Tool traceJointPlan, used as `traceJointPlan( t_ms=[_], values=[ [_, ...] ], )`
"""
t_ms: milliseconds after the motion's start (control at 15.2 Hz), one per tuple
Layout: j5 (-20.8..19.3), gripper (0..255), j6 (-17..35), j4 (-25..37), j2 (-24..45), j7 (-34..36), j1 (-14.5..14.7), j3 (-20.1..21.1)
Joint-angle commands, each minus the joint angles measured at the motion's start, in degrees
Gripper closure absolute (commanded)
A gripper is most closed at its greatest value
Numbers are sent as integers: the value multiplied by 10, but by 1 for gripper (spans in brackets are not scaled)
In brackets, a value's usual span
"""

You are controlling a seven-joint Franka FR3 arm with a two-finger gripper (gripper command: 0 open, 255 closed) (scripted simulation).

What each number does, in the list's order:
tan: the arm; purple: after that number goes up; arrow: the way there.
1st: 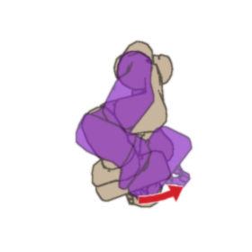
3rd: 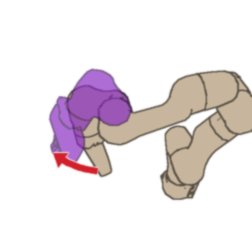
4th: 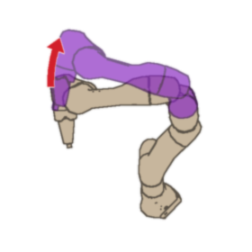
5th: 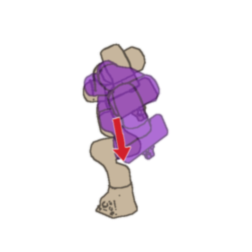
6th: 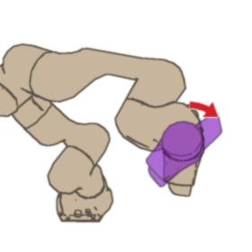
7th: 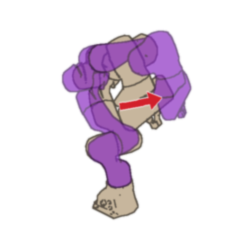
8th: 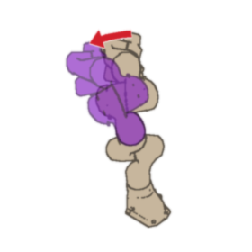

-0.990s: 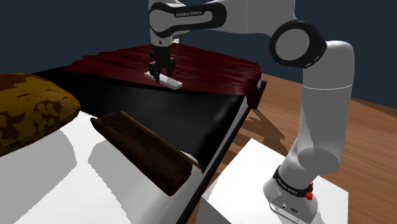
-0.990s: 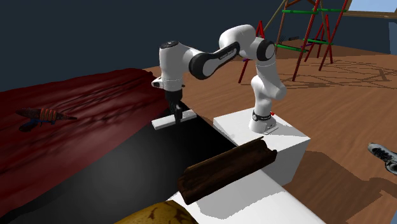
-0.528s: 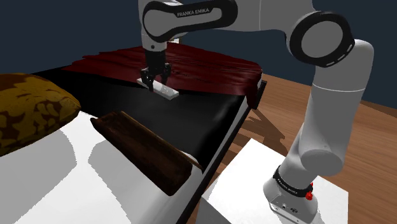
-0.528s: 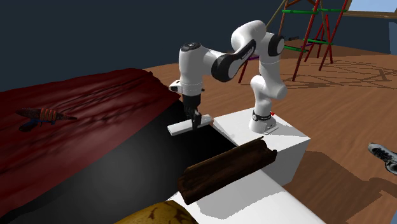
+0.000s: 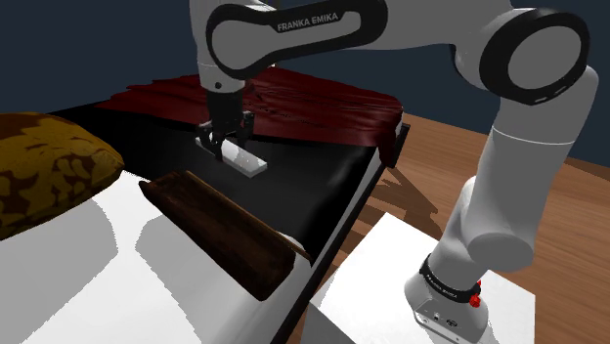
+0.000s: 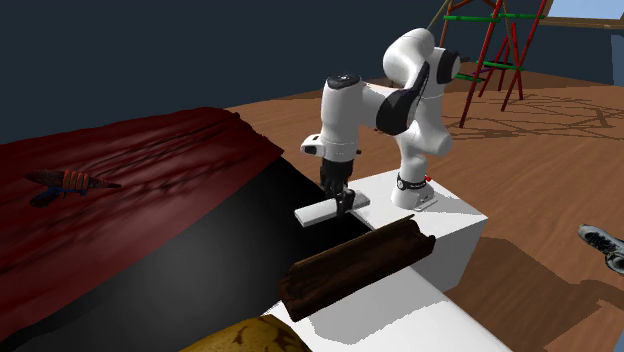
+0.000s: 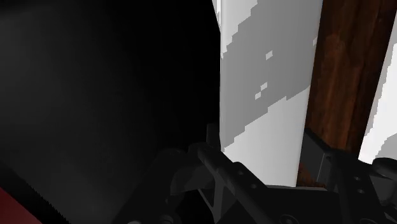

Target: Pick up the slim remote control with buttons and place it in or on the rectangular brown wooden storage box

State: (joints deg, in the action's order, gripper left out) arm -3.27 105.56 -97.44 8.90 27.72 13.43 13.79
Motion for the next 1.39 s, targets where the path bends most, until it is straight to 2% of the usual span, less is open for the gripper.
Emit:
traceJointPlan(
  t_ms=[0,330,1188,1320],
  values=[
    [-1,255,0,-4,-3,28,16,11],
    [-2,255,1,-14,-10,86,49,36],
    [-11,255,99,-91,11,93,49,35],
    [-11,255,99,-91,11,93,49,35]
  ],
)
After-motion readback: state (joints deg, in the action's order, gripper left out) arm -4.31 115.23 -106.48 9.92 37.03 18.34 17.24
